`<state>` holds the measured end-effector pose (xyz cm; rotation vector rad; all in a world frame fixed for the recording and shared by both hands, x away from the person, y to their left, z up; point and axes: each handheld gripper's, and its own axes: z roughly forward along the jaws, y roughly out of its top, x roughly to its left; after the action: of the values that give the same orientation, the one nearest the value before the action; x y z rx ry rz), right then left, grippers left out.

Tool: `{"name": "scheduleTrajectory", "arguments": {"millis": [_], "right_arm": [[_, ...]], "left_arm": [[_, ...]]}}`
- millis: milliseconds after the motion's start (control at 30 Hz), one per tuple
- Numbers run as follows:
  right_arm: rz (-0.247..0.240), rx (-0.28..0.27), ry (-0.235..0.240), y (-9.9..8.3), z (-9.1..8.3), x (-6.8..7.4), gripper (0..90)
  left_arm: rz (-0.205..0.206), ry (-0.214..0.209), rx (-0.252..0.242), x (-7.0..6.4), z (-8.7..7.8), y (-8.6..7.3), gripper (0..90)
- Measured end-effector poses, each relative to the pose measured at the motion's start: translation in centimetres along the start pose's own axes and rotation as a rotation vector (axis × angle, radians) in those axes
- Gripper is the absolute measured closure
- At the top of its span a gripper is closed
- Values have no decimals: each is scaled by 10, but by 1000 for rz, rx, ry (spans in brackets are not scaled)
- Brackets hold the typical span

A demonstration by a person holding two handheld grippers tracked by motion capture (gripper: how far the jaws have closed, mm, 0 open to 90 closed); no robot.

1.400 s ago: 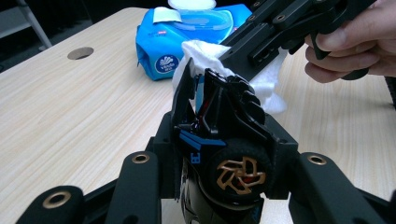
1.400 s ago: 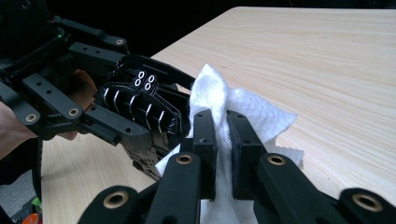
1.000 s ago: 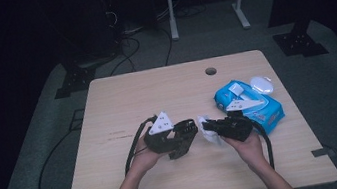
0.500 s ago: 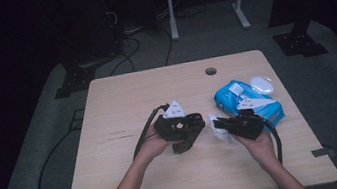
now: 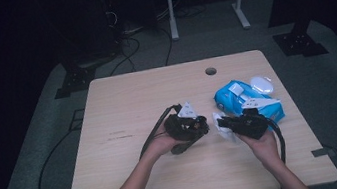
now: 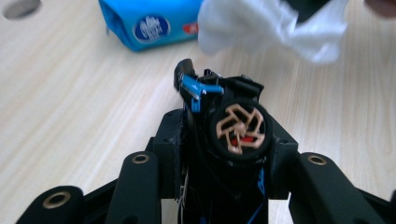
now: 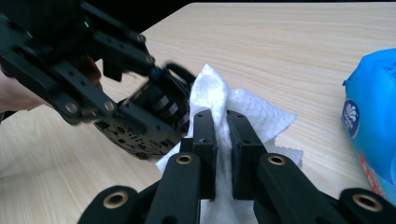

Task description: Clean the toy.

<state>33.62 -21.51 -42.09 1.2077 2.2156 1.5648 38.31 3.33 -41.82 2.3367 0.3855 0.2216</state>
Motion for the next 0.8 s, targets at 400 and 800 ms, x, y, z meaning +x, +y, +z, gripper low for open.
{"name": "scheduleTrajectory", "arguments": {"millis": [400, 800], "right_arm": [[-20, 10, 7, 0, 4, 2, 822], [-39, 31, 27, 3, 16, 12, 821]], "left_arm": [[41, 1, 209, -1, 18, -1, 579], [37, -11, 142, -1, -4, -9, 516]]}}
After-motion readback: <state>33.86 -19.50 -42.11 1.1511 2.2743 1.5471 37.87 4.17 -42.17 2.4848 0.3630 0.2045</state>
